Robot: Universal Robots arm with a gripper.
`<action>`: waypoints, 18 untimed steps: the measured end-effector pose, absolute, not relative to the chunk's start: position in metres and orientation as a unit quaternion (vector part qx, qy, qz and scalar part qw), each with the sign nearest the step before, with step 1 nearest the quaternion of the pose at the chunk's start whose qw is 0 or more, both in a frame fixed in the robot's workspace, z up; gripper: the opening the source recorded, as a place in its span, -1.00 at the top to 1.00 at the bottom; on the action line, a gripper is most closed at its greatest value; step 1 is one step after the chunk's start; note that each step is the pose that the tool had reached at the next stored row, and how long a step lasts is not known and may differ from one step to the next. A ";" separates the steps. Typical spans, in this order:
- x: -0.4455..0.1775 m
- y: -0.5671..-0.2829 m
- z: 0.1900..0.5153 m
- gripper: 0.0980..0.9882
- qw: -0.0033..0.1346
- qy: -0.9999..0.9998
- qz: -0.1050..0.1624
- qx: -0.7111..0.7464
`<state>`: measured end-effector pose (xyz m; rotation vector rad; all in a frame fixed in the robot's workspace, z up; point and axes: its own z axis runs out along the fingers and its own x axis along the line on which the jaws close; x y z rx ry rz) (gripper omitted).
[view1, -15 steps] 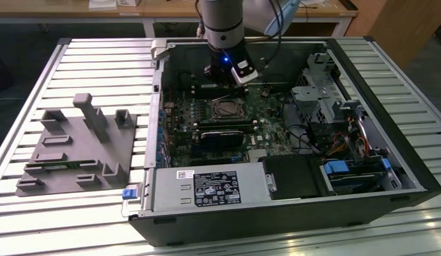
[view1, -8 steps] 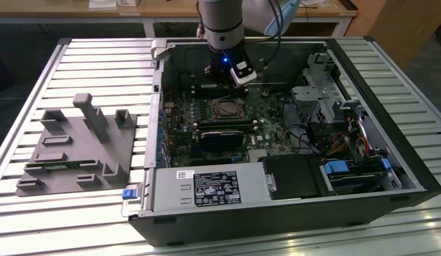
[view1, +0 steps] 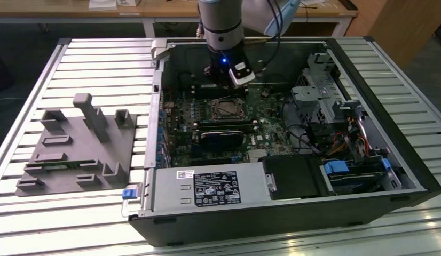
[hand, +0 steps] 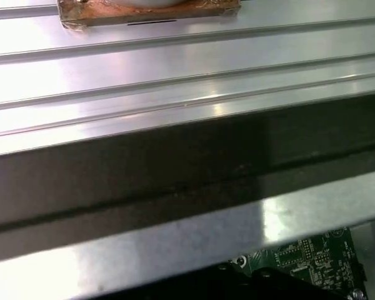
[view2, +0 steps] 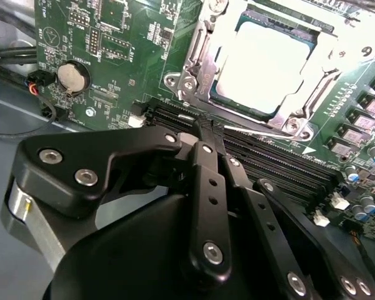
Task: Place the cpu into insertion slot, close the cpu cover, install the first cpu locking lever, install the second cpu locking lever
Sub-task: 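Install the first cpu locking lever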
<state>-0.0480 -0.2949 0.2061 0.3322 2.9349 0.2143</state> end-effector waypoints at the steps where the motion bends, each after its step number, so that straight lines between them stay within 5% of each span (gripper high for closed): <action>1: -0.049 -0.295 0.206 0.98 0.090 0.987 0.072 0.112; 18: -0.052 -0.290 0.201 0.98 0.093 0.982 0.068 0.153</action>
